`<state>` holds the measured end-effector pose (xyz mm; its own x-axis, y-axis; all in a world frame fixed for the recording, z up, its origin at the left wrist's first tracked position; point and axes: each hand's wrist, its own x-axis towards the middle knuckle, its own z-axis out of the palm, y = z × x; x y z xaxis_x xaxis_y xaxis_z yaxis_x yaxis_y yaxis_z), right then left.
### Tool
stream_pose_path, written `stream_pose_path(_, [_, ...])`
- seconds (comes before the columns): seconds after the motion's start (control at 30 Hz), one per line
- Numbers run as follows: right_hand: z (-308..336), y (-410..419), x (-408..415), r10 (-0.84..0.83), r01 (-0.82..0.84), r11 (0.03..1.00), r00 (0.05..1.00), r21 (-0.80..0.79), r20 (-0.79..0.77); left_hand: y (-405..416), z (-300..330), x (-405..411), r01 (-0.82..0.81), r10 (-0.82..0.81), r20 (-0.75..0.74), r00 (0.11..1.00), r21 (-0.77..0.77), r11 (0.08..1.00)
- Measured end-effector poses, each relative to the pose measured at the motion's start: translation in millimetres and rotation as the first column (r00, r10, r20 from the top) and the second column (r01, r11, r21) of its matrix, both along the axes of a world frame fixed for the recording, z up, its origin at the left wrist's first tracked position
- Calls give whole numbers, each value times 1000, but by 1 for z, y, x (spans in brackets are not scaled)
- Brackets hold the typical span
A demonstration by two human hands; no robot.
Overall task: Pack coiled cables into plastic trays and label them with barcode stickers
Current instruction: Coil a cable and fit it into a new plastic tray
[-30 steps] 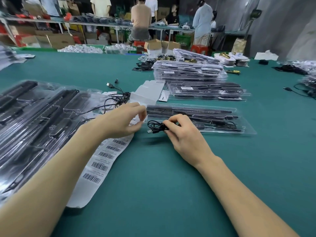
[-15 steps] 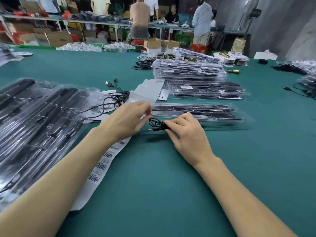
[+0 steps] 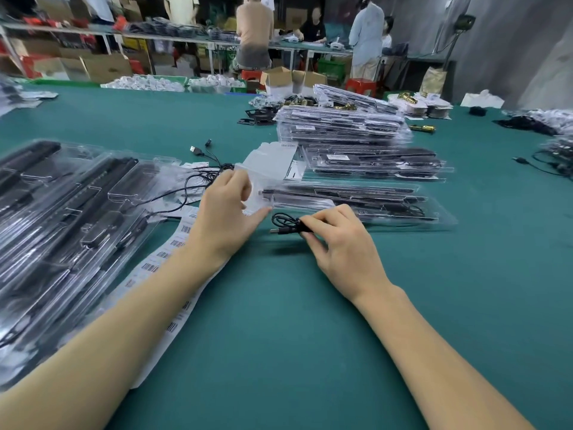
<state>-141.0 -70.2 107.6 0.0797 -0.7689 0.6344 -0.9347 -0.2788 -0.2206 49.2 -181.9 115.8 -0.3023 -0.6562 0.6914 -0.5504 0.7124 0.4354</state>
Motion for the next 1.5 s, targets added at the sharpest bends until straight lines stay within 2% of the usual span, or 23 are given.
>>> stream_pose_path(0.1, [0,-2,0,-11,11,1000,1000,-14,3,-1,-8,-2,-56,55,-52,997,-15,998])
stream_pose_path(0.2, [-1,-2,0,-27,27,1000,1000,-16,9,2,-9,-4,11,-9,-87,996,22,1000])
stream_pose_path(0.37, [-1,-1,-1,-82,83,996,996,-41,27,6,-7,-1,189,-193,49,980,68,980])
stream_pose_path(0.43, [0,0,-2,-109,109,993,994,-44,0,6,-5,2,248,-263,108,959,131,960])
stream_pose_path(0.5, [0,0,-2,-136,134,990,990,-48,-39,6,-4,5,268,-297,129,946,199,943])
stream_pose_path(0.73, [4,-1,0,-230,219,971,963,-92,-139,5,3,9,321,-365,197,910,221,921])
stream_pose_path(0.83, [6,-2,3,-297,285,954,940,-89,-168,7,3,9,283,-334,233,914,227,932])
stream_pose_path(0.97, [8,-2,8,-376,378,926,916,-13,-141,11,3,5,225,-247,295,923,107,969])
stream_pose_path(1.2, [11,-4,10,-398,401,916,915,32,-64,16,2,-10,122,-128,158,979,42,992])
stream_pose_path(1.3, [11,-6,5,-367,377,921,925,103,-99,17,4,-12,82,-83,201,976,15,997])
stream_pose_path(1.4, [11,-6,-3,-314,344,915,935,208,-167,20,4,-17,37,-10,282,959,-90,995])
stream_pose_path(1.5, [12,-8,-3,-332,351,904,936,243,-116,20,5,-23,26,35,390,920,-150,988])
